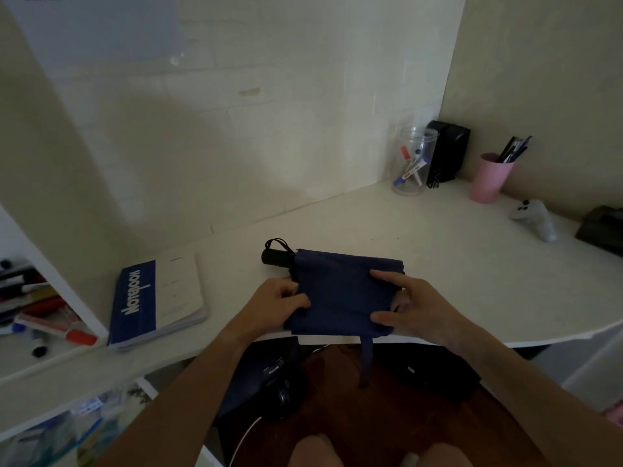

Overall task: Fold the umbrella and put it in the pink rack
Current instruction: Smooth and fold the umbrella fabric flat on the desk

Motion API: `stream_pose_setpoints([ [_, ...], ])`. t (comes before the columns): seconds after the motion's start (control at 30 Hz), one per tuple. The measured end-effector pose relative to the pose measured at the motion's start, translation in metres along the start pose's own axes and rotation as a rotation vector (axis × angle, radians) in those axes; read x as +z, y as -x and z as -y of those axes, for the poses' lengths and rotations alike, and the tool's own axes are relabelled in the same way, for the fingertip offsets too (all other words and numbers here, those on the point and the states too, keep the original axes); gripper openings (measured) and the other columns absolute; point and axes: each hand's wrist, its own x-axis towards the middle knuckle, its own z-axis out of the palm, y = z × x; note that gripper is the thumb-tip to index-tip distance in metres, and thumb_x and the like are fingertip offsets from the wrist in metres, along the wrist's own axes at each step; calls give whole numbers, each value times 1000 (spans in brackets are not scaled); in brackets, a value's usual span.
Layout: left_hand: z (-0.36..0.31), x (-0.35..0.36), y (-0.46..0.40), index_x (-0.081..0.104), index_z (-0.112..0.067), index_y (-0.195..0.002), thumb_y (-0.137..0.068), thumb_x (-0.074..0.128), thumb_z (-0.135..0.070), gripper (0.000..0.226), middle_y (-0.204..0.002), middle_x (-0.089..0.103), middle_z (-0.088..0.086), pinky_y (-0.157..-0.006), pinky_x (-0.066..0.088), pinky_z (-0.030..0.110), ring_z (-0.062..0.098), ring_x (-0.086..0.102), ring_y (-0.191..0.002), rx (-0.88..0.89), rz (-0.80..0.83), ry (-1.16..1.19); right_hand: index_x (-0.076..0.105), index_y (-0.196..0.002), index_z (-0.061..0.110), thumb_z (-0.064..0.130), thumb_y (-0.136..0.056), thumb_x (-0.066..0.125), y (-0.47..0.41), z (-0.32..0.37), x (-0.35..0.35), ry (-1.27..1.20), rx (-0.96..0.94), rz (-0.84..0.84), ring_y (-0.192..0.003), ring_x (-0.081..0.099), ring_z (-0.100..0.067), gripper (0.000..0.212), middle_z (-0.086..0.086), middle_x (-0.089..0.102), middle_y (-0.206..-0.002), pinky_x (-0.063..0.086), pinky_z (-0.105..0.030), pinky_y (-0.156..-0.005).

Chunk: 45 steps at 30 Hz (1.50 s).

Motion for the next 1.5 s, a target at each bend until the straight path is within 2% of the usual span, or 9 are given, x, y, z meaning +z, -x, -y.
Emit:
stream_pose_setpoints([
  [0.17, 10, 0, 5, 34, -19, -56, -80, 71, -15, 45, -70, 46, -4, -62, 38, 29, 11, 44, -61, 145, -17, -214, 41, -148, 32, 27, -75, 85, -1, -6, 1, 169, 2, 43, -66, 65, 2, 86, 10, 71, -61, 43, -16, -73],
  [0.27, 11, 0, 6, 37, -18, -57, -82, 72, -12, 43, -74, 47, -4, -62, 38, 25, 9, 44, -61, 174, -21, -279, 41, -148, 36, 46, -74, 80, 2, 1, -2, 425, 24, 15, -93, 65, -7, 85, 13, 71, -98, 48, -21, -83],
  [0.4, 9, 3, 7, 40, -16, -58, -82, 72, -12, 41, -76, 48, -5, -60, 37, 20, 6, 44, -59, 194, -24, -316, 64, -127, 27, 48, -91, 55, 4, 23, 19, 815, -374, -509, -104, 53, -22, 43, -1, 59, -111, 49, -34, -82],
  [0.53, 11, 1, 8, 40, -18, -57, -80, 73, -14, 40, -76, 49, -4, -60, 40, 27, 7, 45, -59, 194, -24, -319, 21, -157, 20, 49, -102, 24, -2, -1, 52, 971, -421, -120, -154, 11, -26, 62, -5, 18, -166, 18, -39, -123],
  [0.77, -12, 13, 17, 54, -23, -107, -78, 76, -29, 38, -125, 43, -3, -93, 38, 13, 8, 43, -115, 413, -387, -430, 0, -158, 22, 61, -100, 10, -2, -25, 52, 997, -376, 25, -152, -17, -18, 71, 3, -11, -166, -9, -32, -120],
  [0.87, -23, 28, 19, 55, -21, -135, -102, 51, -31, 35, -147, 48, -1, -110, 41, 26, 12, 45, -134, 590, -189, -667, -5, -158, 23, 58, -101, 17, 0, -20, 52, 971, -340, 74, -150, -22, -13, 71, 6, -17, -165, -8, -33, -122],
  [1.07, 15, 35, 23, 42, -18, -151, -105, 33, -34, 50, -157, 43, 4, -108, 47, 40, 24, 42, -143, 576, 18, -929, 59, -131, 24, 44, -94, 50, -23, 24, 15, 688, -332, -233, -123, 54, -27, 44, 1, 62, -131, 46, -41, -101],
  [1.23, -1, 31, 27, 30, -37, -152, -99, 28, -37, 53, -158, 38, 7, -104, 49, 44, 28, 40, -141, 565, 86, -1016, 49, -142, 24, 38, -92, 64, -67, 21, -15, 671, -28, 168, -119, 58, -29, 54, -5, 63, -132, 47, -40, -99],
  [1.5, -13, 45, 15, 19, -47, -152, -98, 33, -40, 57, -155, 30, 17, -99, 45, 46, 35, 38, -131, 489, 135, -1135, 50, -124, 29, 33, -84, 70, -78, 8, -16, 734, -148, 60, -97, 57, -18, 45, 1, 62, -118, 49, -36, -81],
])
